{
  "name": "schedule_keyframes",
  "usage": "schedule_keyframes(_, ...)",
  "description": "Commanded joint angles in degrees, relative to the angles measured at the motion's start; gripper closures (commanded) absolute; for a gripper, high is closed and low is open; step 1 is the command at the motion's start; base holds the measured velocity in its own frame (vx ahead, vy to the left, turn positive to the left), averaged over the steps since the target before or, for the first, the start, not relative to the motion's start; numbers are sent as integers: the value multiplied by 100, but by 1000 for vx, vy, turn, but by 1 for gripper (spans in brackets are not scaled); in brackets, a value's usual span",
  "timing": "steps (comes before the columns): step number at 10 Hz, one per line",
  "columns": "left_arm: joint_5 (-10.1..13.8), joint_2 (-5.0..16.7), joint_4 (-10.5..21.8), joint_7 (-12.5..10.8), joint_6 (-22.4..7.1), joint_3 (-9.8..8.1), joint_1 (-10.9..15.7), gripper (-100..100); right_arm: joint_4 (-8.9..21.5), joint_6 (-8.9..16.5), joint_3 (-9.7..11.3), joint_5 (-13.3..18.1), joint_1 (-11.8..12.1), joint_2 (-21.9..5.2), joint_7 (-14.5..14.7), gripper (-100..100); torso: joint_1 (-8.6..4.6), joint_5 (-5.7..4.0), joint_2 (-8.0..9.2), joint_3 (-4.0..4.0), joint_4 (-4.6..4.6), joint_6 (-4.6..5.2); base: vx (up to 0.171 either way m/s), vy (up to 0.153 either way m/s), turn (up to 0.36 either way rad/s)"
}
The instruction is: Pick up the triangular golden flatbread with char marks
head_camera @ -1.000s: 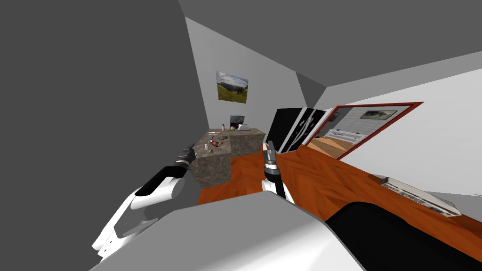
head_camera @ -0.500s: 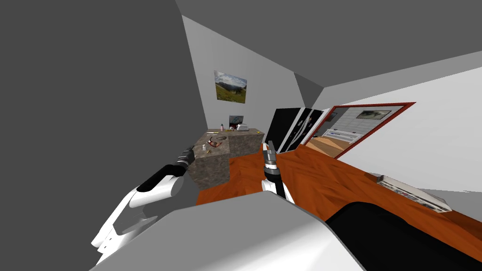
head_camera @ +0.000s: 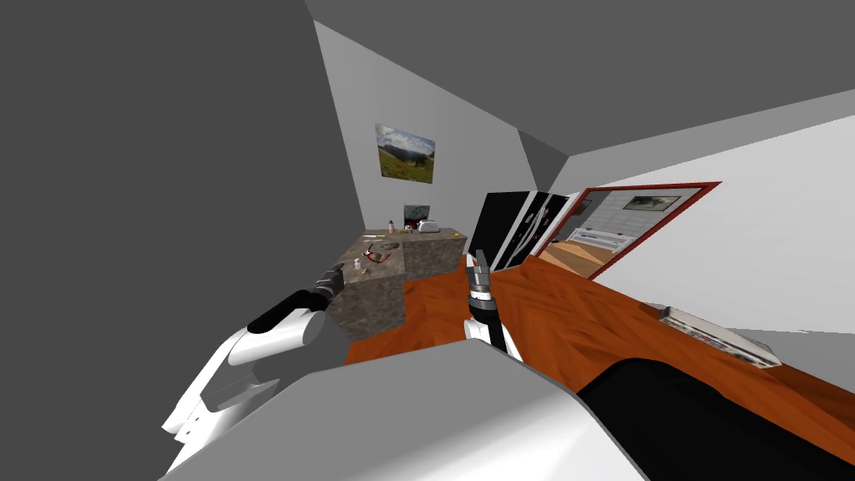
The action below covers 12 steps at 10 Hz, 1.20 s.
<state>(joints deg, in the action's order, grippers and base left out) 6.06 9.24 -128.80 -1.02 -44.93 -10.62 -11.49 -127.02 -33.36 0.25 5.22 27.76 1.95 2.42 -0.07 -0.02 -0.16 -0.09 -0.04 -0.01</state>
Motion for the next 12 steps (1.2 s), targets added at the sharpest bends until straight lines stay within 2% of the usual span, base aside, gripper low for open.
schedule_keyframes(1, 27, 55, 72, -52, -286, -100, 65, -100, 0, 0, 0, 0, 0, 0, 0, 0, 0, 0, 0, 0, 0, 0, 60, -22, -51)
schedule_keyframes(3, 27, 55, 72, -52, -491, -100, 65, -100, 0, 0, 0, 0, 0, 0, 0, 0, 1, 0, -6, -4, -1, 0, 38, -16, -19)
schedule_keyframes(8, 29, 123, 223, -213, -1365, -331, 203, -100, 0, 0, 0, 0, 0, 0, 0, 0, 7, 1, -8, -5, -2, 0, 62, -10, -65)
schedule_keyframes(9, 29, 123, 223, -213, -1518, -331, 203, -100, 0, 0, 0, 0, 0, 0, 0, 0, 8, 2, -15, -8, -3, 1, 74, 0, -43)
schedule_keyframes(10, 29, 123, 223, -213, -1550, -331, 203, -100, 0, 0, 0, 0, 0, 0, 0, 0, 8, 2, -14, -8, -3, 0, 26, -6, 4)
schedule_keyframes(11, 30, 141, 275, -274, -1781, -408, 240, -100, 0, 0, 0, 0, 0, 0, 0, 0, 6, 2, 0, -1, -1, -1, 47, -10, -80)
schedule_keyframes(12, 30, 141, 275, -274, -1883, -408, 240, -100, 0, 0, 0, 0, 0, 0, 0, 0, 5, 1, -2, -1, 0, 1, 61, -7, -56)
